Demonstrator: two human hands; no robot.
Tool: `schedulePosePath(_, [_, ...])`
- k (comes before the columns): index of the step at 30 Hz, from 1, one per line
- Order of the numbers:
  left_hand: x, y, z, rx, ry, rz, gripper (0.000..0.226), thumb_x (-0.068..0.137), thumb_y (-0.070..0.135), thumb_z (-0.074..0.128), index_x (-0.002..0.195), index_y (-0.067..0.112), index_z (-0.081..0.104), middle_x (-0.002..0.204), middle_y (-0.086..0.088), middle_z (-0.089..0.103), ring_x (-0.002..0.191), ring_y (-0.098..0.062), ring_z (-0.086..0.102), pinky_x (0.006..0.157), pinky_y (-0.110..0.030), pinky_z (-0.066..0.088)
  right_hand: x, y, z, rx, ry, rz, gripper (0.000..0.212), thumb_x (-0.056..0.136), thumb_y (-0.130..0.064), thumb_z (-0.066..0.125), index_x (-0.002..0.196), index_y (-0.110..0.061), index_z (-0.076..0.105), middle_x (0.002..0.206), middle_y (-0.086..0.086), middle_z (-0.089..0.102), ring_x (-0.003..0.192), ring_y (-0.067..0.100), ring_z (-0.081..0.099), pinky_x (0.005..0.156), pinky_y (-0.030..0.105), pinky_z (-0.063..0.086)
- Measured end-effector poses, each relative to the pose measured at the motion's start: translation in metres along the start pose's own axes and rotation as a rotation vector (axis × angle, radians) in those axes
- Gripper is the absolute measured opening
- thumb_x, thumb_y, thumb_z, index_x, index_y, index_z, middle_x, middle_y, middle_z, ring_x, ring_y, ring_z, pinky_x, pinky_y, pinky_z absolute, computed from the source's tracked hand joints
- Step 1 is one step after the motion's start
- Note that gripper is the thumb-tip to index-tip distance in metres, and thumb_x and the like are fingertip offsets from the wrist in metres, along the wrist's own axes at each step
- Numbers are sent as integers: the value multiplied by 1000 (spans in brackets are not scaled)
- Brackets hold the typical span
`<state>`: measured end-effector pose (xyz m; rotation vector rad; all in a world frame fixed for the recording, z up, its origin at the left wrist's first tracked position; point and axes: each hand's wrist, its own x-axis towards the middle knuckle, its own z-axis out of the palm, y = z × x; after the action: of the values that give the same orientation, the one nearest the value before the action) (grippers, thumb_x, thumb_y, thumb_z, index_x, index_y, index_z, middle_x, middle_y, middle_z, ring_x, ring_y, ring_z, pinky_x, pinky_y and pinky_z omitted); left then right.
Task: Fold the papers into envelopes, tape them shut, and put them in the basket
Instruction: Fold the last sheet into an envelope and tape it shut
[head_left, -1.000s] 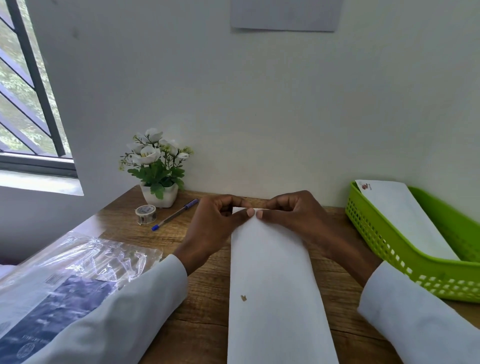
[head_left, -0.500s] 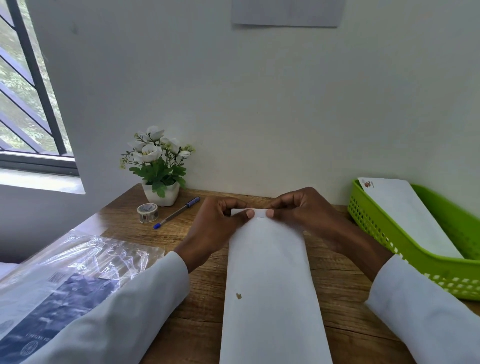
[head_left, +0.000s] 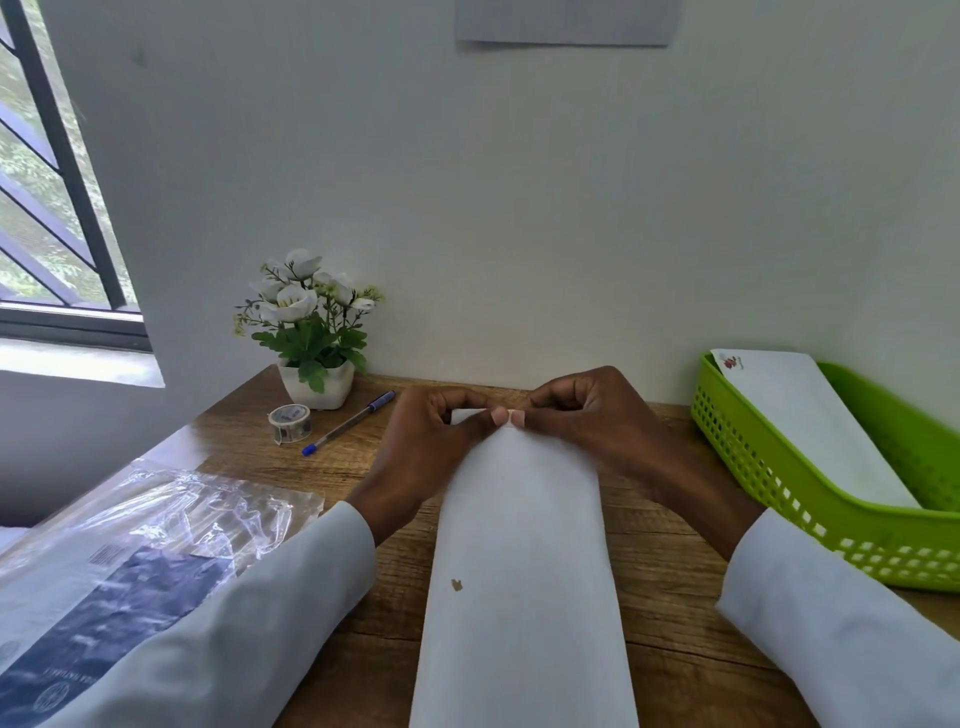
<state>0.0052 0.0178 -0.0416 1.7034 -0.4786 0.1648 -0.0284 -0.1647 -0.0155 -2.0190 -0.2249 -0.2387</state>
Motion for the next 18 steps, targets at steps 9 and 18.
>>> schedulePosePath(9, [8, 0, -15, 0, 54, 0, 7, 85, 15, 71, 81, 15, 76, 74, 5, 74, 62, -2, 64, 54, -16, 50, 4, 6, -20, 59, 79, 88, 7, 83, -17, 77, 86, -11, 79, 83, 3, 77, 74, 15, 63, 66, 31, 51])
schedulePosePath(18, [10, 2, -14, -93, 48, 5, 16, 90, 8, 63, 83, 16, 75, 78, 6, 73, 70, -4, 64, 64, -19, 53, 1, 2, -28, 206, 122, 174, 11, 79, -17, 79, 88, -11, 78, 87, 3, 78, 78, 12, 71, 65, 30, 58])
